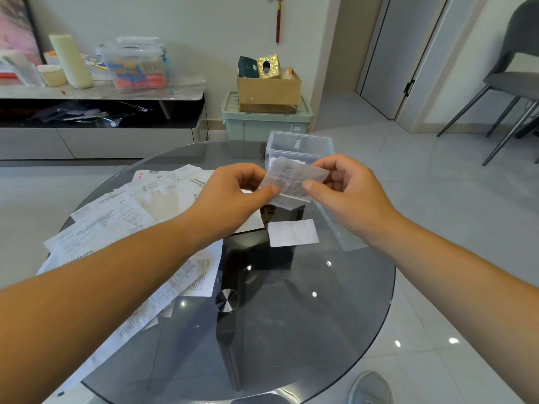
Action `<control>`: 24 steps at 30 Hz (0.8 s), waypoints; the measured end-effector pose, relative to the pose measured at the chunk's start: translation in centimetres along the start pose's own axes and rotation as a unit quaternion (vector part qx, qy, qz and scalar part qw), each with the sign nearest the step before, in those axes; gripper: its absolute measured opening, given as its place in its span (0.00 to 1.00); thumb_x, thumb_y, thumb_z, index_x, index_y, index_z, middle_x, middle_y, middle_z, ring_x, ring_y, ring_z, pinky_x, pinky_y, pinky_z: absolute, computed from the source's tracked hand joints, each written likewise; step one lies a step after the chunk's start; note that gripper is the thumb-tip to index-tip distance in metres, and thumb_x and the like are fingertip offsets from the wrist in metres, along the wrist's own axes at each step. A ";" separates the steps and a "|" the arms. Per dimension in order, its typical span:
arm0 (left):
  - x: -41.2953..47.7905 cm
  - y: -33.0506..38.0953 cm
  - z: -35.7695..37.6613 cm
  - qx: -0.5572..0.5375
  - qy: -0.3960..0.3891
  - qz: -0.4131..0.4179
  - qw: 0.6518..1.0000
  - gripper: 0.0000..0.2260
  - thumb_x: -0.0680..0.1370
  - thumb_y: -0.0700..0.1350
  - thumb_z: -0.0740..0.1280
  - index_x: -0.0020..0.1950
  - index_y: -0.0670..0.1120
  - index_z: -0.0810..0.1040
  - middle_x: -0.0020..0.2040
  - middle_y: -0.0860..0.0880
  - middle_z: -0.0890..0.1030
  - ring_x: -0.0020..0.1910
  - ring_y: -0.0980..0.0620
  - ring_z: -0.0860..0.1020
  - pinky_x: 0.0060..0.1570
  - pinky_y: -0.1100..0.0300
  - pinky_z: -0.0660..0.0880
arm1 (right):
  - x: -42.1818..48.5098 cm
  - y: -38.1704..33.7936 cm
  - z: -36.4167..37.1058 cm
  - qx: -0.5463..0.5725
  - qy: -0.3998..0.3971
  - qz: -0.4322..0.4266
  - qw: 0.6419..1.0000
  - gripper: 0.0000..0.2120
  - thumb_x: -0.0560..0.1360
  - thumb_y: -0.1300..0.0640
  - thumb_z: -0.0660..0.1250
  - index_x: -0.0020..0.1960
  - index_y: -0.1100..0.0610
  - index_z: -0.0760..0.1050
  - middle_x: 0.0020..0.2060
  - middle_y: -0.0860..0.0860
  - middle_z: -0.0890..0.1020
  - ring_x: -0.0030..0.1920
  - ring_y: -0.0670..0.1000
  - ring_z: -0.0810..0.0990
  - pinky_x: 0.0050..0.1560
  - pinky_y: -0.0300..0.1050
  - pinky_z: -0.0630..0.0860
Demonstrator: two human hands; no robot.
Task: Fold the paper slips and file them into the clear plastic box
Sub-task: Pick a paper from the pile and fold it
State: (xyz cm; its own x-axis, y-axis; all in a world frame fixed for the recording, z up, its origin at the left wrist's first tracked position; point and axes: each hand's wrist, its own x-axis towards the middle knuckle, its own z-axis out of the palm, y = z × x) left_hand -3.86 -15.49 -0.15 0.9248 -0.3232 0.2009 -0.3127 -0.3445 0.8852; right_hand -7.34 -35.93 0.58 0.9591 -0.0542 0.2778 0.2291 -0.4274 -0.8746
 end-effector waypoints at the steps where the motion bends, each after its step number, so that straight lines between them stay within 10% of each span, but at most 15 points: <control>1: -0.4 0.3 -0.5 0.032 0.003 0.026 0.999 0.01 0.78 0.48 0.71 0.49 0.53 0.83 0.45 0.58 0.84 0.43 0.64 0.80 0.42 0.73 0.76 | -0.4 -0.1 -0.2 -0.016 -0.008 -0.016 1.000 0.07 0.76 0.60 0.73 0.53 0.54 0.78 0.46 0.47 0.83 0.45 0.47 0.82 0.43 0.38 0.79; 12: -10.4 -2.6 -0.7 0.363 -0.131 0.164 0.908 0.07 0.75 0.57 0.68 0.51 0.58 0.77 0.43 0.60 0.78 0.42 0.60 0.74 0.50 0.58 0.71 | -8.6 1.1 0.8 -0.282 -0.244 -0.161 0.914 0.03 0.75 0.51 0.65 0.46 0.47 0.78 0.41 0.39 0.79 0.45 0.42 0.77 0.47 0.42 0.76; 24: -10.2 -2.2 0.8 0.336 -0.112 0.023 0.935 0.06 0.80 0.55 0.63 0.47 0.56 0.69 0.41 0.55 0.79 0.39 0.53 0.78 0.40 0.55 0.75 | -9.1 2.6 2.7 -0.157 -0.185 0.025 0.970 0.20 0.74 0.47 0.73 0.62 0.39 0.70 0.47 0.37 0.78 0.49 0.39 0.77 0.46 0.37 0.79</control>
State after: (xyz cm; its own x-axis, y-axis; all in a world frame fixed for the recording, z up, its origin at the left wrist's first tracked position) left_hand -12.76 -12.13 -4.47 0.8615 -0.5026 0.0723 -0.4867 -0.7768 0.3997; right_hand -15.00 -34.10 -5.29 0.9751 0.2204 0.0247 0.1738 -0.6900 -0.7026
